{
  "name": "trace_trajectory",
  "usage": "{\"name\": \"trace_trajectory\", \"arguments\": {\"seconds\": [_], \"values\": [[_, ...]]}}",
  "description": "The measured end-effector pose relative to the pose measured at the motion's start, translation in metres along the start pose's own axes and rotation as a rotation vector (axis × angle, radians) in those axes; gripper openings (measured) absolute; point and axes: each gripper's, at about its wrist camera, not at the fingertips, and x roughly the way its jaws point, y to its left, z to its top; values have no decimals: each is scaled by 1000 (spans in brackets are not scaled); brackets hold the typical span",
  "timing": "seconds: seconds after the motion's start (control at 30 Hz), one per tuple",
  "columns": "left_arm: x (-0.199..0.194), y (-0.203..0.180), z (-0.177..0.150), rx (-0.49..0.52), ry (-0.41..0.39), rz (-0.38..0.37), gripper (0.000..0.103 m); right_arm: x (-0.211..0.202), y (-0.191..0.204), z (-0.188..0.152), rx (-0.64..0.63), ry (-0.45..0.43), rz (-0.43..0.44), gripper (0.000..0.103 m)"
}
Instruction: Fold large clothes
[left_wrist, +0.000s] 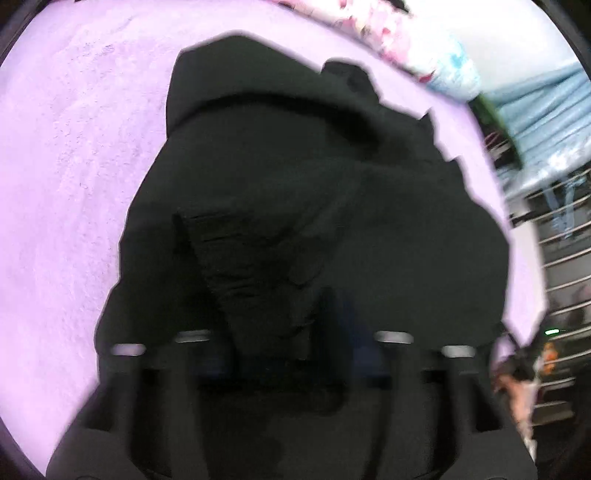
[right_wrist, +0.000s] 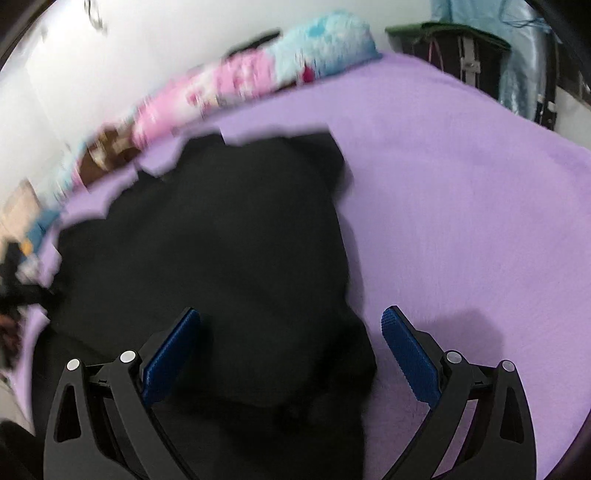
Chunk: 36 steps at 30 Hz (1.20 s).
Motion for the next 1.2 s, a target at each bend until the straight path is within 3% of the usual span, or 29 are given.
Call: {"name": "trace_trajectory", "arguments": {"seconds": [0.1, 0.23, 0.4, 0.53, 0.67, 0.73, 0.83, 0.87, 0.93, 1.1, 1.2], "values": [[-29, -9, -3, 54, -90, 105, 97, -20, 5, 8, -9, -54, 9, 96], [-51, -22, -8, 150, -118, 157, 97, -45, 26, 23, -88, -132, -1, 97], [-51, -72, -8, 298, -203, 226, 97, -39, 60, 45, -157, -122, 48, 97], [-12, -91, 2, 294, -132, 107, 97, -8, 69, 73, -120, -68, 109, 97], [25, -68, 13, 214, -78, 163, 97, 28, 58, 92, -54, -9, 66, 97], [43, -48, 17, 185, -46, 151, 97, 55, 52, 94, -45, 73, 29, 97], [63, -42, 13, 243, -27, 175, 97, 91, 49, 83, -67, 194, 4, 97], [70, -47, 9, 301, -39, 217, 97, 99, 53, 79, -96, 201, -23, 98], [75, -48, 6, 325, -70, 257, 98, 103, 61, 75, -133, 181, -64, 98], [68, -47, 6, 311, -74, 268, 97, 95, 62, 74, -132, 171, -65, 98], [42, -45, 5, 276, -86, 238, 97, 71, 68, 72, -137, 137, -45, 97]]}}
